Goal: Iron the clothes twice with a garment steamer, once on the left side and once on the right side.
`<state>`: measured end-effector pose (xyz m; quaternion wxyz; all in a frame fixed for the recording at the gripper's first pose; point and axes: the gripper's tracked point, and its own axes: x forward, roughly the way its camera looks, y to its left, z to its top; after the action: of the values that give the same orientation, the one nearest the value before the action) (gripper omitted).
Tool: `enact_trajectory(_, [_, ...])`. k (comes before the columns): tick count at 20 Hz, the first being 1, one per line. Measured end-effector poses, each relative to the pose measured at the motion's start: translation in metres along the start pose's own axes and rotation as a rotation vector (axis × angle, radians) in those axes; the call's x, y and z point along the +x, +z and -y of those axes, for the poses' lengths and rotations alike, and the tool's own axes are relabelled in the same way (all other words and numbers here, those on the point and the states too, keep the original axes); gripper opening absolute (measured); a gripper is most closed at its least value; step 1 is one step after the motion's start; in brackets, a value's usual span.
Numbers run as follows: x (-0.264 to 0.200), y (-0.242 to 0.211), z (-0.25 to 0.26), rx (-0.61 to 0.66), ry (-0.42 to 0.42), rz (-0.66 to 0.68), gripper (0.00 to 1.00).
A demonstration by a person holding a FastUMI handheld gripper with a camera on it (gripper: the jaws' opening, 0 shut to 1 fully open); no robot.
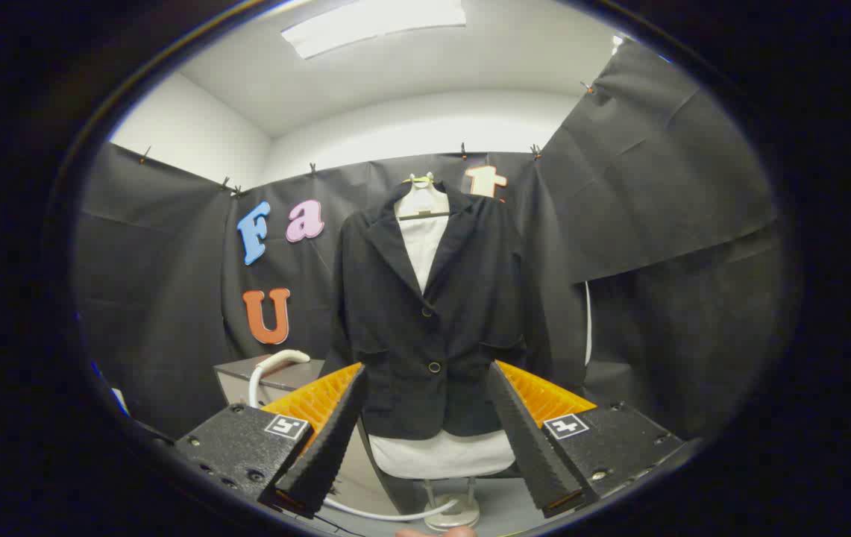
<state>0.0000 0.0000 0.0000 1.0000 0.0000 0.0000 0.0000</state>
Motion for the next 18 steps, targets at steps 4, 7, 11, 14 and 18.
enact_trajectory(4, [-0.003, -0.011, 0.006, -0.011, -0.035, -0.025, 1.00])
enact_trajectory(7, [-0.006, -0.021, 0.009, -0.023, -0.058, -0.054, 0.99])
enact_trajectory(11, [-0.004, -0.031, 0.006, -0.026, -0.080, -0.085, 0.99])
enact_trajectory(14, [-0.001, -0.035, -0.003, -0.039, -0.088, -0.098, 0.99])
enact_trajectory(18, [0.010, -0.040, -0.038, -0.059, -0.054, -0.113, 0.99])
